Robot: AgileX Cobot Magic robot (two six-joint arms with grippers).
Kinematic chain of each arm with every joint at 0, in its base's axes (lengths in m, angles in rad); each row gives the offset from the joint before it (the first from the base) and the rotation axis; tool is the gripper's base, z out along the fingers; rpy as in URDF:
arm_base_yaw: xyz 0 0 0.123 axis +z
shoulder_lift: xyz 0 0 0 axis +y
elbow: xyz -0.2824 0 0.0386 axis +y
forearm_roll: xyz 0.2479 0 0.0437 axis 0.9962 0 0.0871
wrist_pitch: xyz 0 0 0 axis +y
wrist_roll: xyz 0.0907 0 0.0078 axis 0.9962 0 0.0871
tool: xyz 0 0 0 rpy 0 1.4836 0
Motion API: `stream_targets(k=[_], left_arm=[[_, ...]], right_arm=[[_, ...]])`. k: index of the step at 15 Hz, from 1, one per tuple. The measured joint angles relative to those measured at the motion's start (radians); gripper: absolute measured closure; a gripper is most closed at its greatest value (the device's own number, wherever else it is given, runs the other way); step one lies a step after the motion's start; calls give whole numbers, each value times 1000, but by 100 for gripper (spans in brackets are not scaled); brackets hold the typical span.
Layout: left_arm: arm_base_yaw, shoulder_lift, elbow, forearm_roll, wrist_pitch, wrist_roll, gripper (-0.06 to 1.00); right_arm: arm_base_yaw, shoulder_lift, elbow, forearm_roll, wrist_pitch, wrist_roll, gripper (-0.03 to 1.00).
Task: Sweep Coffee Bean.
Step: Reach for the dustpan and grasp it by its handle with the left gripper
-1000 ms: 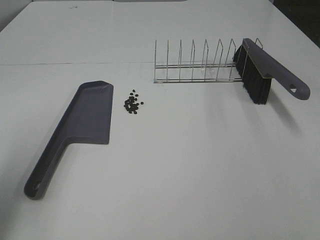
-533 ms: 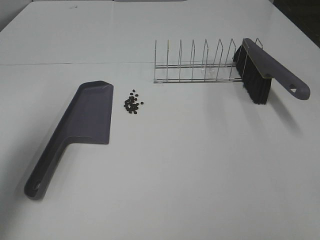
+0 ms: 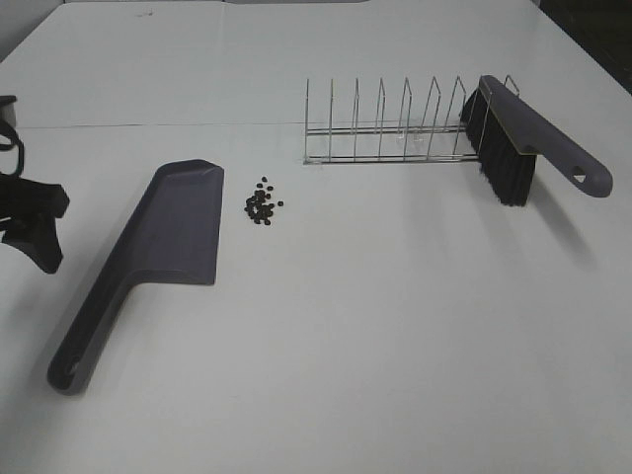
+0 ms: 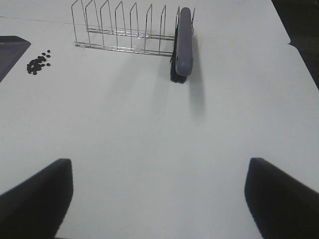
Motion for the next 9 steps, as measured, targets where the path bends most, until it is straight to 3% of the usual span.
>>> stream_targets(k=[6,9], left_arm=[[-139,96,0,26,-47,-79,25],[-157,134,-17,26,-54,-91,25]], right_arm=[[0,0,0,0,0,0,18],[0,0,0,0,0,0,18]])
